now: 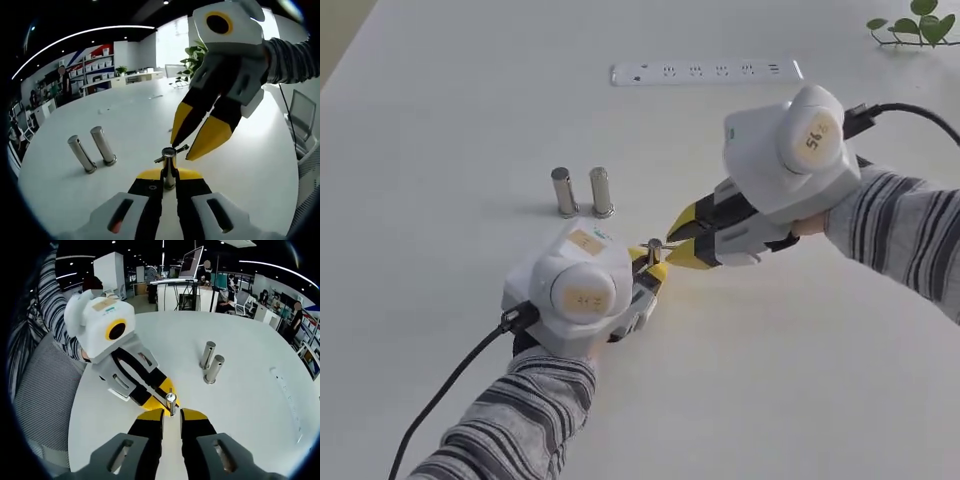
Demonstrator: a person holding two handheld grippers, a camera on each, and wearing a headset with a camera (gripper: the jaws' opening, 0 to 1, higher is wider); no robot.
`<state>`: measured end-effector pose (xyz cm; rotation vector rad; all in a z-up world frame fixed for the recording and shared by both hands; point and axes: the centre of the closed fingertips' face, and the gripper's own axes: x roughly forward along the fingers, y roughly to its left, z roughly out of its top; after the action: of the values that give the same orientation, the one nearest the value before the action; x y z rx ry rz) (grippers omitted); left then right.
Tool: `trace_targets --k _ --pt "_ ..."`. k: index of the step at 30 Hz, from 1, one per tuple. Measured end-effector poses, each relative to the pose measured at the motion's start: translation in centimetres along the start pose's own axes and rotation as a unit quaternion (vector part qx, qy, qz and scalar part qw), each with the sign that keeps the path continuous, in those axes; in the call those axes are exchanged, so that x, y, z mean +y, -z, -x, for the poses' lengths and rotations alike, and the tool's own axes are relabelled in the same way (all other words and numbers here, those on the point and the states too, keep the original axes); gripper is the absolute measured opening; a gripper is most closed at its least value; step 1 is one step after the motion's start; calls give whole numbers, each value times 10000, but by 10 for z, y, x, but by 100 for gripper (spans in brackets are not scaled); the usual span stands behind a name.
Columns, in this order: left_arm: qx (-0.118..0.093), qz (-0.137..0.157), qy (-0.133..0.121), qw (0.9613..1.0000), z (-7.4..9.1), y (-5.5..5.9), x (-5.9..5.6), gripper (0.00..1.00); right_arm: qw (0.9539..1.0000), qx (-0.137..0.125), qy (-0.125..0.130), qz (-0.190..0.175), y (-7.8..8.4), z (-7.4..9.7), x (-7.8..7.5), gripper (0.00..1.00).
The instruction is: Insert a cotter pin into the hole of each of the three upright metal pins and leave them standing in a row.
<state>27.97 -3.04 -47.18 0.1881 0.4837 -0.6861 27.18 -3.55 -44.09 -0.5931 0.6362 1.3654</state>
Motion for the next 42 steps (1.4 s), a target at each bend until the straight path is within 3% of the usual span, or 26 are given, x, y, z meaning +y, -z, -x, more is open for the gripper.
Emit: trace_targets --k 4,8,27,42 --pt "-3 17 -39 10000 0 0 0 5 10000 4 31 -21 1 6 3 4" --pt "-9 115 -58 9999 0 0 0 5 9998 166 98 59 7 6 3 3" --pt "-11 135 -155 9998 0 0 0 5 9999 -8 104 -84 -4 -1 5 0" --pt "-5 113 -218 9997 -1 1 -1 5 9996 -72 117 -253 -4 -6 1 2"
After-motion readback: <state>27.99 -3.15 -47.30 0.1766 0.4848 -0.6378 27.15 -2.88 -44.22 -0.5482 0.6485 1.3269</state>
